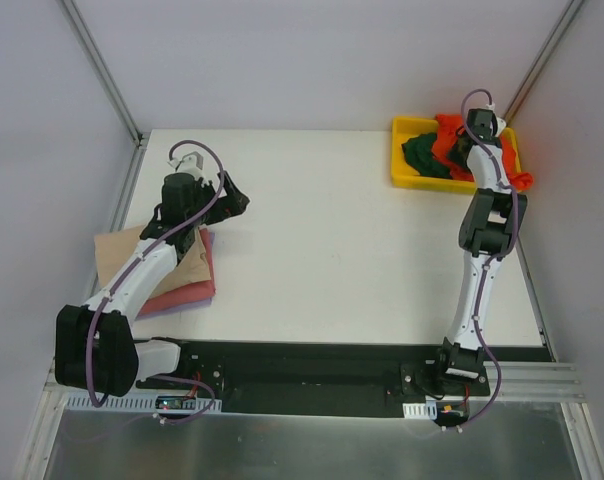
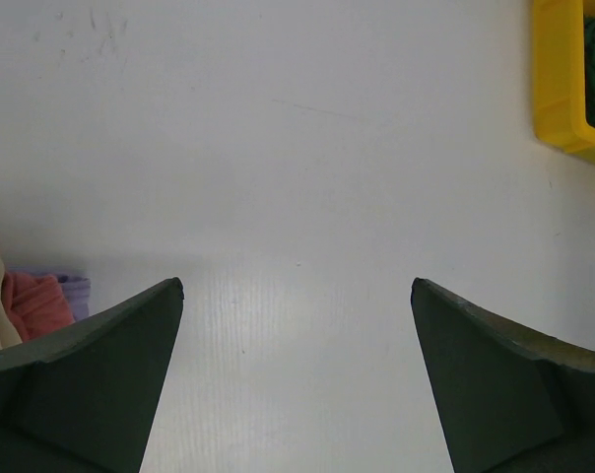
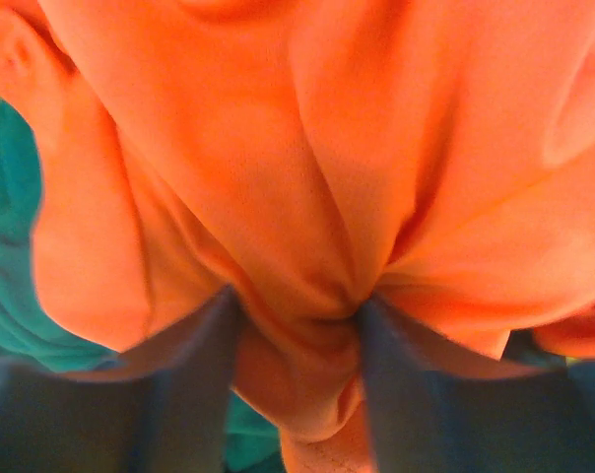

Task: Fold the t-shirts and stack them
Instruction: Grab crumpled tshirt from bin with the right arm, then move the tshirt to the center of the board

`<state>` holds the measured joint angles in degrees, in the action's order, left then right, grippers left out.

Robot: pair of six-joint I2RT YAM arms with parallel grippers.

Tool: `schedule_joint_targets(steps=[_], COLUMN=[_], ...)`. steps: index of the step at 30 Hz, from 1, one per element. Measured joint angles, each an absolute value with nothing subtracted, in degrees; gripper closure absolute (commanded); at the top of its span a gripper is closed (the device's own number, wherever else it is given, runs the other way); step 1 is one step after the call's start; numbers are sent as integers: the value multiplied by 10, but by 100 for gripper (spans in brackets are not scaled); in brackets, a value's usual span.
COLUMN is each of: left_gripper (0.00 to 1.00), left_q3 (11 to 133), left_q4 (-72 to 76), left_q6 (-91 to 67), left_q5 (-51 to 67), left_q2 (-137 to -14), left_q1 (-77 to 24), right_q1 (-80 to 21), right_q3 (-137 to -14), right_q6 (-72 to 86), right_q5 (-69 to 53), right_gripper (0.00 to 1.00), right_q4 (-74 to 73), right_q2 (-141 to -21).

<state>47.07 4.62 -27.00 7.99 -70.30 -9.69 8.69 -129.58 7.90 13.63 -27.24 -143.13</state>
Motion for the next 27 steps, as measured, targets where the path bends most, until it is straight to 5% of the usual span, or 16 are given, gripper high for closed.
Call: schedule_joint_targets(steps=[2, 4, 15, 27], left_gripper=[1, 1, 1, 1], left_q3=[471, 471, 473, 473], left_q4=[49, 50, 53, 47], left_q6=[-270, -270, -271, -287], left_q5=[86, 90, 120, 146], left_q2=[-710, -713, -677, -556], left_q1=[-97, -97, -97, -97], right_q1=[87, 87, 88, -3], right_q3=[-1297, -1301, -1308, -1316], right_q6=[79, 82, 18, -87], right_q5=[133, 130, 119, 50], right_gripper=[90, 98, 99, 99], right_q4=[-257, -246, -226, -221], right_q2=[-1433, -1433, -1362, -1022])
